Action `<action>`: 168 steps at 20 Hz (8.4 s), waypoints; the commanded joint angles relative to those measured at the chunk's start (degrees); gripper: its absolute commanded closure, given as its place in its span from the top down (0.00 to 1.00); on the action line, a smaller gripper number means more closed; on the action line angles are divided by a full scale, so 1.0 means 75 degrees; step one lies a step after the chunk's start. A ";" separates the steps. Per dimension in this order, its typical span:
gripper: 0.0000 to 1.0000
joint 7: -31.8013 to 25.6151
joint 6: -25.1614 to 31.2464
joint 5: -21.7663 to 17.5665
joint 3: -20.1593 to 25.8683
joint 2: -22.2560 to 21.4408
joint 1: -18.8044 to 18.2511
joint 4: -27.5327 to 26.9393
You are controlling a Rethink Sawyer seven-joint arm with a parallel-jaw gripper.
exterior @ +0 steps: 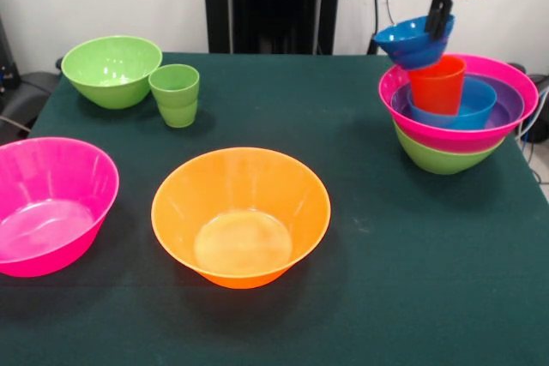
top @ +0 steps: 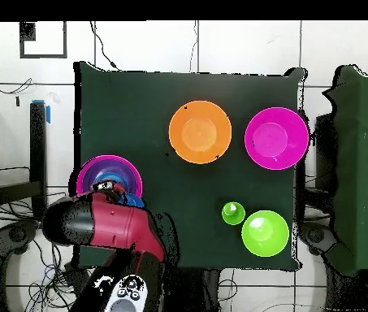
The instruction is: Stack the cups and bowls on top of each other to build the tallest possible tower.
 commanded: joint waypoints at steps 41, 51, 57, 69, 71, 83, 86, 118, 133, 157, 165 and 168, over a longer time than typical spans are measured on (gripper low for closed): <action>0.00 0.0424 0.0064 -0.0167 0.0567 0.0354 0.0128 -0.0445; 0.00 0.0402 -0.0418 -0.0115 0.0846 0.0477 -0.0103 -0.0398; 0.00 0.0361 -0.0721 -0.0104 0.1036 0.0497 -0.0248 -0.0255; 0.00 0.0724 -0.0596 0.0268 0.1446 0.0209 -0.0186 0.0088; 0.00 0.0891 -0.0314 0.0341 0.1325 0.0100 0.0018 0.0072; 0.00 0.1045 -0.0089 0.0636 0.1112 0.0083 0.0463 0.0049; 0.00 0.1002 -0.0072 0.0657 0.1072 0.0067 0.0503 0.0048; 0.00 0.0448 0.0042 0.0326 0.0872 -0.0241 0.0174 0.0817; 0.00 0.0246 0.0129 0.0250 0.1011 -0.0341 -0.0201 0.0990; 0.00 0.0291 -0.1126 0.0240 0.1682 0.0308 -0.0654 0.1235; 0.00 0.0530 -0.1525 0.0387 0.2006 0.0465 -0.0691 0.1229; 0.00 0.0574 -0.1559 0.0409 0.2045 0.0490 -0.0678 0.1207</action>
